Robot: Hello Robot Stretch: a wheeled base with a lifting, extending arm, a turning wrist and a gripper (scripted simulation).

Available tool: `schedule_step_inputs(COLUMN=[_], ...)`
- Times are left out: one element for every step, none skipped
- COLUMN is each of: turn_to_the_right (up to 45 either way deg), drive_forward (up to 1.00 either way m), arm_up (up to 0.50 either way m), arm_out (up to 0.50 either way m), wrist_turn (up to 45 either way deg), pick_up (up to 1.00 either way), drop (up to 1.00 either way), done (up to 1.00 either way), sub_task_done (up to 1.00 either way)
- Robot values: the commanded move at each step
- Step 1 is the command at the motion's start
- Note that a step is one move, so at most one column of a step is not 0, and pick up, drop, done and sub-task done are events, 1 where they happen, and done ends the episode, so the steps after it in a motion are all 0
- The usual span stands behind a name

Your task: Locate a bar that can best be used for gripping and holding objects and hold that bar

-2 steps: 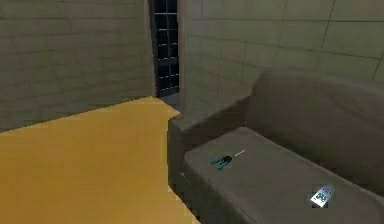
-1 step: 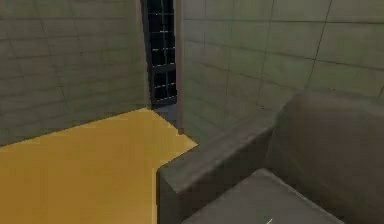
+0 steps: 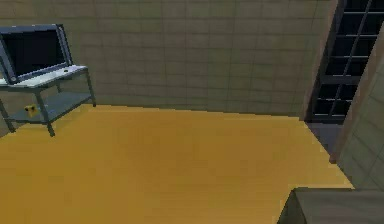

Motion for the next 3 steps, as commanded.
schedule_step_inputs(turn_to_the_right=[-21.0,0.0,0.0], drive_forward=[0.0,0.0,0.0], arm_up=[0.0,0.5,0.14], arm_out=[0.0,0.0,0.0], wrist_turn=[0.0,0.0,0.0], pick_up=[0.0,0.0,0.0], drop=[0.0,0.0,0.0], done=[0.0,0.0,0.0], sub_task_done=[0.0,0.0,0.0])
